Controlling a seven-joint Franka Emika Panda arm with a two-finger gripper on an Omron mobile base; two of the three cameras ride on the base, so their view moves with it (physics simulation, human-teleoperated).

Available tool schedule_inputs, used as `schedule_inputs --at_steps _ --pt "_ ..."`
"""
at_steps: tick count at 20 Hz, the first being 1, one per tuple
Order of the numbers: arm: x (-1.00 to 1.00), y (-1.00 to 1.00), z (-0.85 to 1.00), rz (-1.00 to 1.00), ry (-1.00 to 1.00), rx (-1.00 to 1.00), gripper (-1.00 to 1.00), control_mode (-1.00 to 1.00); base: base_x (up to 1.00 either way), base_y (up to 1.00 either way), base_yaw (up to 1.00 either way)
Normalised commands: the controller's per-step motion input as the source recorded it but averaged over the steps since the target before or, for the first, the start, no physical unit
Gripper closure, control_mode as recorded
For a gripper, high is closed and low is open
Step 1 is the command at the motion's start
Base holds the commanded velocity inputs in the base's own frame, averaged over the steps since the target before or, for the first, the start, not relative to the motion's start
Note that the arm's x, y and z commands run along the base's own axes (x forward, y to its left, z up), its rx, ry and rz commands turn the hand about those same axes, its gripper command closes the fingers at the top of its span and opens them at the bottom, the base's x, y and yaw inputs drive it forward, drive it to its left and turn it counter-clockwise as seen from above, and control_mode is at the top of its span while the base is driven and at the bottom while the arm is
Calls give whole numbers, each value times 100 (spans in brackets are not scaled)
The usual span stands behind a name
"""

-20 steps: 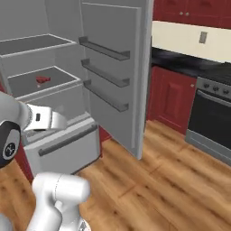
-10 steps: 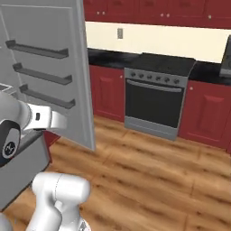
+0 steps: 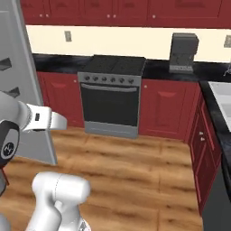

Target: Move the sushi and pork chop from the top shelf to the second highest shelf to make space. Then, place the pitcher from the counter on the cleared top shelf.

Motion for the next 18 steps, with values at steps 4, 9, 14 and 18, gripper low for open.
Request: schedule_inputs --at_steps 4,9,14,18 --pt "0 0 0 0 0 0 -100 100 99 -43 -4" --pt "0 0 0 0 0 0 -100 100 100 -68 11" --pt "0 0 0 0 0 0 -100 100 100 -73 34" --pt "0 0 0 0 0 0 -100 100 100 -35 50"
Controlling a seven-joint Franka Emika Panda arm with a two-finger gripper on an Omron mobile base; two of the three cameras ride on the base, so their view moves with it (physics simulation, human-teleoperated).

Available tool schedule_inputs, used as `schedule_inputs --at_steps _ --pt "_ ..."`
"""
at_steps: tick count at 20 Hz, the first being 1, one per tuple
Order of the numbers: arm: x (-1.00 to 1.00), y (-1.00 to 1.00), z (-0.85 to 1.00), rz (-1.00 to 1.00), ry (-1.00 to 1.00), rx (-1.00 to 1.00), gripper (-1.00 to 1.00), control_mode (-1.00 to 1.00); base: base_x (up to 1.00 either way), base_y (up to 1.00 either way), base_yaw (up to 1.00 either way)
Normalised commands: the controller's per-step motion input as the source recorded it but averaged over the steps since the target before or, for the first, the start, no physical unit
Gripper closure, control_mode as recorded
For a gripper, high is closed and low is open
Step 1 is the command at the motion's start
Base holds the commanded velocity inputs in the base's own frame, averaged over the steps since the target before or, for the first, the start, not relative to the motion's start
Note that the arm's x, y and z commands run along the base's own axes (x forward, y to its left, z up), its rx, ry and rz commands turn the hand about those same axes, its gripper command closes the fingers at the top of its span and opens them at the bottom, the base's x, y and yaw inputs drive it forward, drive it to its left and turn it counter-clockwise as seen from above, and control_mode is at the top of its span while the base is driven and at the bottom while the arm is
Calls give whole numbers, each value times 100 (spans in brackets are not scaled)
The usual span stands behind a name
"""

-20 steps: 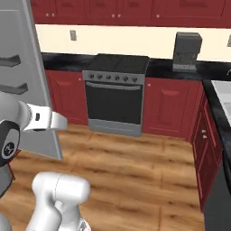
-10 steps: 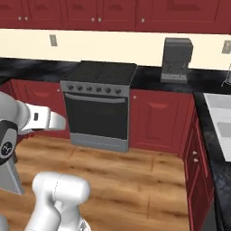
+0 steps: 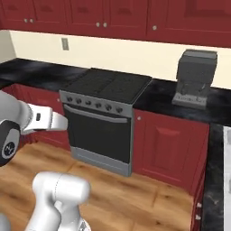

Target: Move the sushi and pork chop from the top shelf to the second highest shelf to make space. Then, place the pitcher from the counter on the cleared top shelf.

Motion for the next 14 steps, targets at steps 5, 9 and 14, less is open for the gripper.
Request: schedule_inputs --at_steps 5,9,14 --pt "0 0 0 0 0 0 -100 100 98 -5 54" --pt "0 0 0 0 0 0 -100 100 99 -4 53" --pt "0 0 0 0 0 0 -100 100 91 -2 53"
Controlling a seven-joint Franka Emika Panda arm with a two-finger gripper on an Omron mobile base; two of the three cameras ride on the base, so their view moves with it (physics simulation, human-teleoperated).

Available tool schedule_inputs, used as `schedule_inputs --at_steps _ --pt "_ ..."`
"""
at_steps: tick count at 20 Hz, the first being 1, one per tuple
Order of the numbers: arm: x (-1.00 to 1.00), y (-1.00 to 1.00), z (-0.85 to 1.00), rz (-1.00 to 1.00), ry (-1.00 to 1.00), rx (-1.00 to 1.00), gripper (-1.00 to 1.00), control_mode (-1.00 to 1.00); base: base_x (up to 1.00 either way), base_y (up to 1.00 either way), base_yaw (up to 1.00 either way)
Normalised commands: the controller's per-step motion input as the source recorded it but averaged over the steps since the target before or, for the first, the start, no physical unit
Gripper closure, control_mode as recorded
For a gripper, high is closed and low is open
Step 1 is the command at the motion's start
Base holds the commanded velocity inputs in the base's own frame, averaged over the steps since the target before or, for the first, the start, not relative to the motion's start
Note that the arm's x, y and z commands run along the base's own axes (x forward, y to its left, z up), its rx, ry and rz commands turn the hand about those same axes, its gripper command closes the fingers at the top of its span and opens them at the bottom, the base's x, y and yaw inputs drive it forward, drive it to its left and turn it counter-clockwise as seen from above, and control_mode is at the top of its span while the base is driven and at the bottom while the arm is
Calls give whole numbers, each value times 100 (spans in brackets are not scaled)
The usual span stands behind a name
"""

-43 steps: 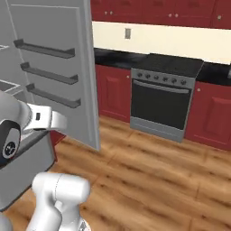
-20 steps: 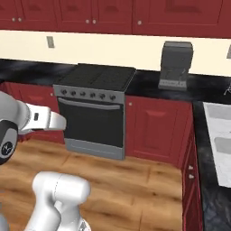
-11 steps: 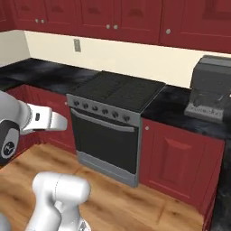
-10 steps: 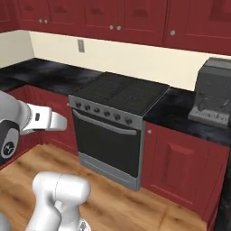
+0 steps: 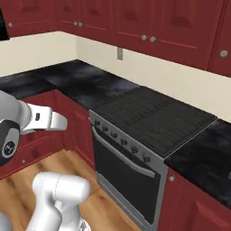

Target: Move the sushi and pork chop from the top shelf to the second highest shelf to make space. Then, place the pitcher from the counter on the cleared top shelf.

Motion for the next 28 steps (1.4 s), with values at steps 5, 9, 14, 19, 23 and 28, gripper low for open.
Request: schedule_inputs --at_steps 5,9,14,19,23,28 --pt "0 0 0 0 0 0 -100 100 87 0 56" --pt "0 0 0 0 0 0 -100 100 89 6 54" --pt "0 0 0 0 0 0 -100 100 90 17 53" --pt "0 0 0 0 0 0 -100 100 88 15 54" --pt "0 0 0 0 0 0 -100 100 79 2 56" --pt "0 0 0 0 0 0 -100 100 66 0 56"
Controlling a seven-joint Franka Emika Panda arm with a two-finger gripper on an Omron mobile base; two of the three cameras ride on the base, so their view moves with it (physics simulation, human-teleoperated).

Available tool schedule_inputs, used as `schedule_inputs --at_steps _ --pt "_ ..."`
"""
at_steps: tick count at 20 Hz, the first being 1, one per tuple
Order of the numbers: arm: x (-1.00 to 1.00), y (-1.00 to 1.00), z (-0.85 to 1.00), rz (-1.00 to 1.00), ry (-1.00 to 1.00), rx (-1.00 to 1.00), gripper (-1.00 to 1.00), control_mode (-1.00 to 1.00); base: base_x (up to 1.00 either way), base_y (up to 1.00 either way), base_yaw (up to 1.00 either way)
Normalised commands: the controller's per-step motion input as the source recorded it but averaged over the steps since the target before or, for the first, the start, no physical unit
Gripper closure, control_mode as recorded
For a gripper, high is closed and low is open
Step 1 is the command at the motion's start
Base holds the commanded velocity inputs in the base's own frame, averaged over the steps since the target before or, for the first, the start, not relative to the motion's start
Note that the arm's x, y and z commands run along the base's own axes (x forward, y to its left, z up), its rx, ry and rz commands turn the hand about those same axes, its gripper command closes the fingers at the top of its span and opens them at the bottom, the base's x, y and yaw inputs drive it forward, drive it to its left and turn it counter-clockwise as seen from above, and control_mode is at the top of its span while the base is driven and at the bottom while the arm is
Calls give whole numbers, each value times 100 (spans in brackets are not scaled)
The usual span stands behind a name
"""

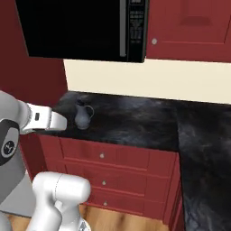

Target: Move the sushi and pork chop from the top shelf to the second highest shelf to make space. Then, place the pitcher from the counter on the cleared top shelf.

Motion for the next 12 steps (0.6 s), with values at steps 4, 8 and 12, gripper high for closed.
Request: schedule_inputs --at_steps 4,8,12 --pt "0 0 0 0 0 0 -100 100 40 -6 56" --pt "0 0 0 0 0 0 -100 100 22 -35 52" --pt "0 0 0 0 0 0 -100 100 26 -50 45"
